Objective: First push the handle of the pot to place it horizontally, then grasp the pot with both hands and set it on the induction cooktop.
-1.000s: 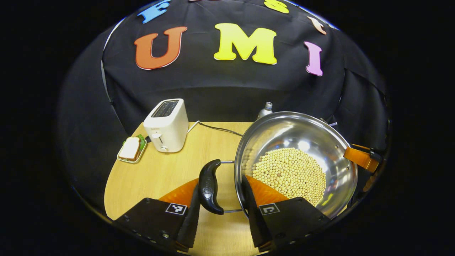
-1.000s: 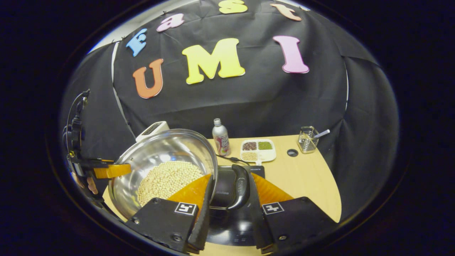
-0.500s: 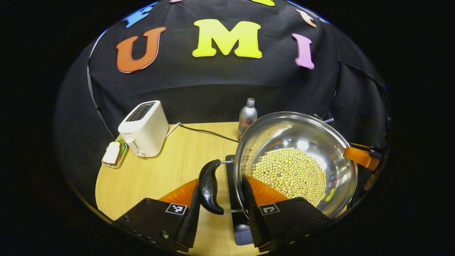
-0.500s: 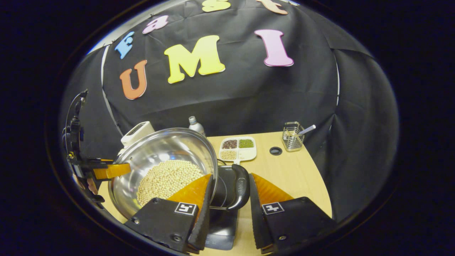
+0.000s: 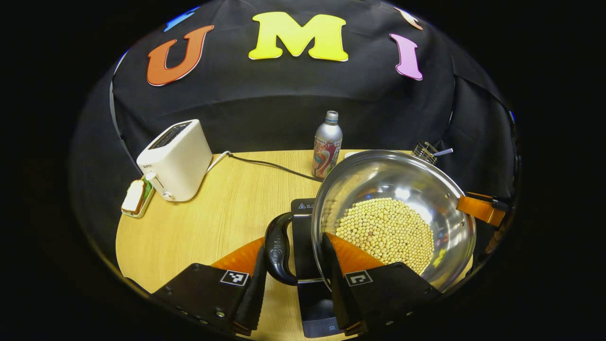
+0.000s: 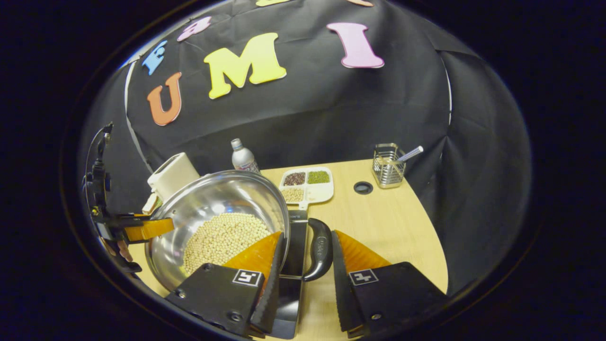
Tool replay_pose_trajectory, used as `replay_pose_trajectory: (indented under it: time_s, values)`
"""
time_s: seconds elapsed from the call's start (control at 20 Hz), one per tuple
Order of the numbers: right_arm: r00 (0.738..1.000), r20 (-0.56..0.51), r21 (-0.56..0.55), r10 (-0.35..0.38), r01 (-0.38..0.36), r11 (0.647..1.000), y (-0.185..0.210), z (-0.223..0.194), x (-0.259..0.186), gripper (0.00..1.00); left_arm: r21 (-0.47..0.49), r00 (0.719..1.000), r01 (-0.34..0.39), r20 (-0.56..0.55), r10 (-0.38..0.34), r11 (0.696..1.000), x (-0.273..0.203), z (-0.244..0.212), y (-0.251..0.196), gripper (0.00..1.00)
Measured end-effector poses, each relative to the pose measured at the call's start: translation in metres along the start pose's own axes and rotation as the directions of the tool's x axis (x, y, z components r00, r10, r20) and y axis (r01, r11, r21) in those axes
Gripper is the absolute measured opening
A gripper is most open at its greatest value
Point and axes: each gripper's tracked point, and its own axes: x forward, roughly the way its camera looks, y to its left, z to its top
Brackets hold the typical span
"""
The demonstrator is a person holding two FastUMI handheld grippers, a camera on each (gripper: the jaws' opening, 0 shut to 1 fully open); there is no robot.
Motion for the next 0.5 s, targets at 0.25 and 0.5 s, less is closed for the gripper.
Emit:
replay_pose_trajectory:
  time_s: [0.25,0.5]
  values:
    - [1.0,0.021,-0.019,0.006,-0.006,1.0,0.001,-0.005,0.019,0.51,-0.013,1.0,-0.003,0.003,0.003,1.0,0.015,-0.008,0.005,0.7]
    - [0.999,0.033,-0.007,0.016,-0.015,1.0,0.001,-0.016,0.033,0.53,-0.066,1.0,0.024,0.015,-0.023,0.998,0.034,-0.015,0.012,0.59]
